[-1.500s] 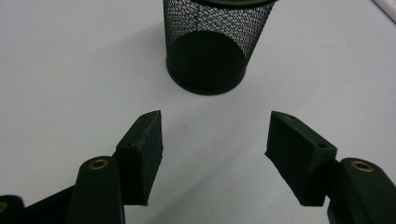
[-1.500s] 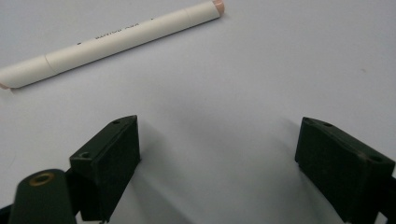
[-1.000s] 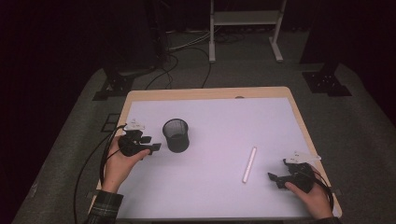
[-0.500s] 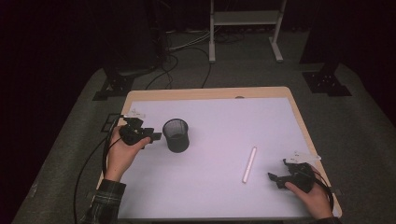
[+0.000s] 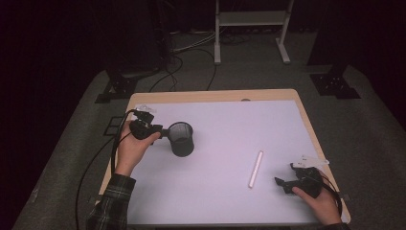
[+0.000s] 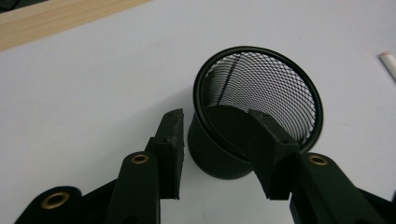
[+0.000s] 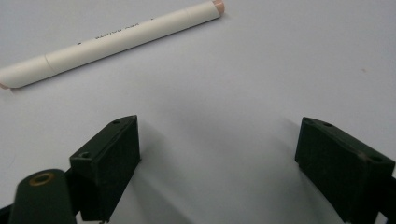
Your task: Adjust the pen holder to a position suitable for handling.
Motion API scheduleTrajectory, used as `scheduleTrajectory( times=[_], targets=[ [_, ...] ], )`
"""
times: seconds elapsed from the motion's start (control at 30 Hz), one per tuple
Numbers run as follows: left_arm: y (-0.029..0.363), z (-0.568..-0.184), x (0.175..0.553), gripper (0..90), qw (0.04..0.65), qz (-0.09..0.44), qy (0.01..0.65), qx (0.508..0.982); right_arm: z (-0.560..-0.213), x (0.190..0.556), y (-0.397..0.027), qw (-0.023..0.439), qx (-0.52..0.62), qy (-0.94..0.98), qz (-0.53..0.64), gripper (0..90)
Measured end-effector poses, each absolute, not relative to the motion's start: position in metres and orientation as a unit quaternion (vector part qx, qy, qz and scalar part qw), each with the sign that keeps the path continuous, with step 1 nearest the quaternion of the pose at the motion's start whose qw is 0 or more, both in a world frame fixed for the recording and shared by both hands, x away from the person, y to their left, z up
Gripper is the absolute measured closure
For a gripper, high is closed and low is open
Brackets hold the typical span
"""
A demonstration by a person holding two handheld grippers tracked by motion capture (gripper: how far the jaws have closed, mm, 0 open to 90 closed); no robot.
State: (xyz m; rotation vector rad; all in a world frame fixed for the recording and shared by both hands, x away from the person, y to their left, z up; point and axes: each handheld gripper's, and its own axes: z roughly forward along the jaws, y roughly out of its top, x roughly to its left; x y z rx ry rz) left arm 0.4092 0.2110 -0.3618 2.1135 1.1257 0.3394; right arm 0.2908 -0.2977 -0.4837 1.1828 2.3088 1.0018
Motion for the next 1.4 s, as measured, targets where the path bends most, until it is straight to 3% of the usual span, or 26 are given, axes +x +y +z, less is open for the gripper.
scheduleTrajectory(
  times=[0.7,1.4],
  targets=[
    [0.192,-0.371,0.442,65.4,0.309,0.127,0.442,0.833,-0.484,0.291,-0.298,0.179,0.419,0.817,0.354,13.0],
    [0.18,-0.385,0.451,80.2,0.276,0.121,0.435,0.849,-0.484,0.291,-0.298,0.179,0.419,0.817,0.355,12.9]
  ],
)
